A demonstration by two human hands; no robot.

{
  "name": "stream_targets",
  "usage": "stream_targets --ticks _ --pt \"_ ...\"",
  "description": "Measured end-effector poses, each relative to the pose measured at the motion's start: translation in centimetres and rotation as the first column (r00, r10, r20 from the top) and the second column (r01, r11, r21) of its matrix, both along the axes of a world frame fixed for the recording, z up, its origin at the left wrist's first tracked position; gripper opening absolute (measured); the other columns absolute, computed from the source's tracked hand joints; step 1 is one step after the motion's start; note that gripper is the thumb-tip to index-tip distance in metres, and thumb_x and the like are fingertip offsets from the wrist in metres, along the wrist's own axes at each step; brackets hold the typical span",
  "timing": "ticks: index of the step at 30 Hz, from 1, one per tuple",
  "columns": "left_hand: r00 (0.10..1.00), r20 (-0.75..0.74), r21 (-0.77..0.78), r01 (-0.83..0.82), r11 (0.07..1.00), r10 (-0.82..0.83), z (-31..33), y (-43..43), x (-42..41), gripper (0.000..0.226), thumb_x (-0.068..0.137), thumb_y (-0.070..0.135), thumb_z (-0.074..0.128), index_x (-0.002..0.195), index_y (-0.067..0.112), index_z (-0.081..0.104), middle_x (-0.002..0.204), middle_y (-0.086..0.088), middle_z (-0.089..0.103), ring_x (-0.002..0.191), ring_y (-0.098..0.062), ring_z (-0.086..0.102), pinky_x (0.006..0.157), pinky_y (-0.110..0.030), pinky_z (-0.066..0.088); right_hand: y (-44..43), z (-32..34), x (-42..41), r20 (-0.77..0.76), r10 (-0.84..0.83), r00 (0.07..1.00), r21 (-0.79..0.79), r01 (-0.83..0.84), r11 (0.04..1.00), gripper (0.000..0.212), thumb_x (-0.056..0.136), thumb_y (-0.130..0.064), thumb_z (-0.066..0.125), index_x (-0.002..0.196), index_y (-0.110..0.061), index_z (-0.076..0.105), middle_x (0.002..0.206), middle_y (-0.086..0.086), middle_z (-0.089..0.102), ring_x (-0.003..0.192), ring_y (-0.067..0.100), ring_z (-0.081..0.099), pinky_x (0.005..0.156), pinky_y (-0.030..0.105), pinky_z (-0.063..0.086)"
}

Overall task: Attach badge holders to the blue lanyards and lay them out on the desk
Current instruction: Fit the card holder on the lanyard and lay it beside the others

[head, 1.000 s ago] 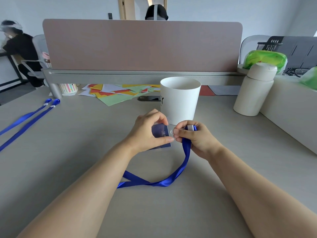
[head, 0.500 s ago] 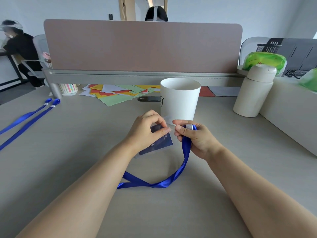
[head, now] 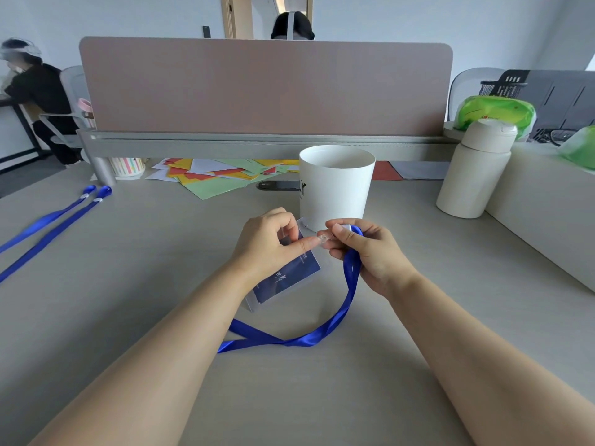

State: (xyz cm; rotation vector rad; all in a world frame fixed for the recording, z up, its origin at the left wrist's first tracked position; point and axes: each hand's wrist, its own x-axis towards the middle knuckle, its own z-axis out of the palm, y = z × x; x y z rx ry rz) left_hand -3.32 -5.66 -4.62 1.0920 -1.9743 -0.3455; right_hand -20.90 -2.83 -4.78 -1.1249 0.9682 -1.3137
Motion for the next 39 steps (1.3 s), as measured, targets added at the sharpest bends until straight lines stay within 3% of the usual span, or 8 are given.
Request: stream_targets --ticks 5,9,12,15,21,27,33,39 --pt "0.995 0.061 -0.087 -0.071 0.994 0.076 0.0 -0.2 0.1 0.041 0.072 0.037 0.073 0.059 0.016 0.041 0.056 0.011 0.043 0.05 -0.008 0.042 0.051 -0.022 0.036 0.1 0.1 0.2 -0.118 0.0 0.993 -0.092 -0.011 0.996 0.021 0.075 0.002 0.068 0.09 -0.013 0.069 0.08 -0.001 0.076 0.082 0.014 0.071 0.08 0.022 0.056" --pt "0.986 0.125 -0.143 -0.093 0.985 0.112 0.0 0.0 -0.1 0.042 0.071 0.042 0.073 0.066 0.015 0.042 0.054 0.011 0.041 0.051 -0.017 0.046 0.052 -0.027 0.04 0.1 0.1 0.4 -0.244 -0.097 0.965 -0.164 0.057 0.985 0.018 0.073 -0.001 0.072 0.084 -0.014 0.069 0.074 -0.006 0.073 0.072 0.006 0.069 0.07 0.014 0.054" --pt "0.99 0.096 -0.085 -0.096 0.992 0.104 0.2 0.1 -0.2 0.043 0.071 0.043 0.073 0.088 0.015 0.046 0.06 0.012 0.04 0.057 -0.015 0.047 0.054 -0.021 0.038 0.1 0.0 0.4 -0.246 -0.123 0.961 -0.173 0.081 0.982 0.017 0.074 0.0 0.071 0.084 -0.013 0.068 0.068 -0.01 0.073 0.069 0.005 0.068 0.067 0.012 0.053" --pt "0.989 0.136 -0.047 -0.046 0.998 0.052 0.8 0.2 -0.2 0.05 0.074 0.04 0.071 0.114 0.017 0.052 0.066 0.016 0.041 0.067 -0.015 0.049 0.065 -0.027 0.043 0.1 0.0 0.5 -0.206 -0.126 0.97 -0.168 0.092 0.981 0.018 0.075 0.003 0.069 0.085 -0.012 0.068 0.069 -0.007 0.074 0.072 0.009 0.07 0.073 0.017 0.056" --pt "0.982 0.187 0.111 0.02 0.994 -0.04 2.1 0.6 -0.2 0.025 0.078 0.037 0.069 0.092 0.023 0.054 0.096 0.01 0.063 0.093 -0.013 0.06 0.083 -0.035 0.052 0.3 0.1 0.9 -0.222 -0.164 0.961 -0.21 0.117 0.971 0.017 0.073 0.003 0.071 0.08 -0.013 0.07 0.073 -0.002 0.071 0.071 0.011 0.066 0.075 0.021 0.057" --pt "0.993 0.108 0.173 0.017 0.985 -0.036 3.3 1.2 -0.3 0.023 0.074 0.027 0.074 0.082 0.022 0.053 0.089 0.0 0.071 0.085 -0.02 0.064 0.078 -0.037 0.054 0.6 0.5 1.2 -0.207 -0.19 0.96 -0.26 0.133 0.956 0.019 0.073 0.004 0.07 0.073 -0.014 0.07 0.068 -0.005 0.069 0.071 0.014 0.064 0.068 0.018 0.055" --pt "0.993 0.113 0.174 -0.008 0.985 -0.012 3.6 1.7 -0.4 0.024 0.073 0.023 0.074 0.07 0.027 0.051 0.067 0.019 0.062 0.082 -0.014 0.064 0.073 -0.027 0.05 0.7 0.6 1.3 -0.259 -0.184 0.948 -0.247 0.119 0.962 0.016 0.075 -0.001 0.071 0.074 -0.016 0.071 0.073 -0.004 0.069 0.069 0.006 0.063 0.067 0.015 0.052" --pt "0.995 0.09 0.227 0.02 0.974 -0.041 4.1 2.0 -0.2 0.026 0.073 0.019 0.074 0.068 0.028 0.05 0.07 0.014 0.066 0.082 -0.015 0.065 0.081 -0.034 0.052 0.9 0.7 1.3 -0.241 -0.165 0.956 -0.225 0.11 0.968 0.016 0.075 -0.001 0.071 0.074 -0.017 0.07 0.071 -0.004 0.069 0.071 0.012 0.063 0.068 0.017 0.053"
